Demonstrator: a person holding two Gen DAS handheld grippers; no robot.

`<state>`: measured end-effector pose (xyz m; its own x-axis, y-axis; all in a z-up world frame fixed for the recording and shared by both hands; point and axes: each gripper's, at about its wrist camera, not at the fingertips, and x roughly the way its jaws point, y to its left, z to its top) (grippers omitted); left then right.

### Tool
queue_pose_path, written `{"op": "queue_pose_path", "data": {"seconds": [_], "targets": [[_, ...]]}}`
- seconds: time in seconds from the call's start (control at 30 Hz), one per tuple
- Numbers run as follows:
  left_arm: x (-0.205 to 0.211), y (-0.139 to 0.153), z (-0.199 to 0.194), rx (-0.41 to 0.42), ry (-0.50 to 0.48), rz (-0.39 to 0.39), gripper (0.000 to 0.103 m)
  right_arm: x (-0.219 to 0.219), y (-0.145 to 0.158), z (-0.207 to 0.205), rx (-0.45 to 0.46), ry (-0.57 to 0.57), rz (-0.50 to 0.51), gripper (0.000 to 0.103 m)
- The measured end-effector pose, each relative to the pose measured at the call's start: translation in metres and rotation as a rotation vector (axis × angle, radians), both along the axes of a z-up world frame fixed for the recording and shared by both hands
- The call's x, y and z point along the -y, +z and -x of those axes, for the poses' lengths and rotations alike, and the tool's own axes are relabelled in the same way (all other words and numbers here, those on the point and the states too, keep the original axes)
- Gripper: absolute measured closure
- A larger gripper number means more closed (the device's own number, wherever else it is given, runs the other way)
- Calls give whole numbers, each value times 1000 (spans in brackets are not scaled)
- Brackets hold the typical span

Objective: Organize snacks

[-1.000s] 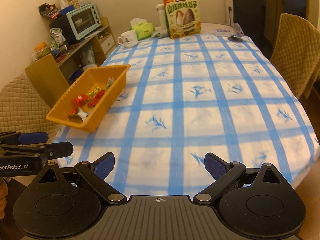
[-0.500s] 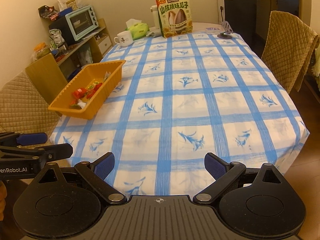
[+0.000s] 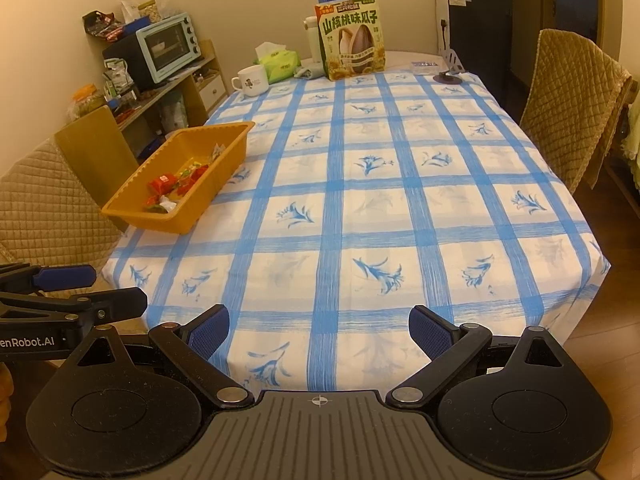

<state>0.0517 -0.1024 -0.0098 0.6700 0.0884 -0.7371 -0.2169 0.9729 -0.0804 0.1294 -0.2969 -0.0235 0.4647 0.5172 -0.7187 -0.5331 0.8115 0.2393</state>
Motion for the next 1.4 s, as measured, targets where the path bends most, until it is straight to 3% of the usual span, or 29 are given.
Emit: {"op": "queue_pose_path", "data": {"seconds": [1.4], "targets": [[-7, 5, -3, 2, 23, -3, 23, -10, 3, -7, 0, 15, -3, 7]]}}
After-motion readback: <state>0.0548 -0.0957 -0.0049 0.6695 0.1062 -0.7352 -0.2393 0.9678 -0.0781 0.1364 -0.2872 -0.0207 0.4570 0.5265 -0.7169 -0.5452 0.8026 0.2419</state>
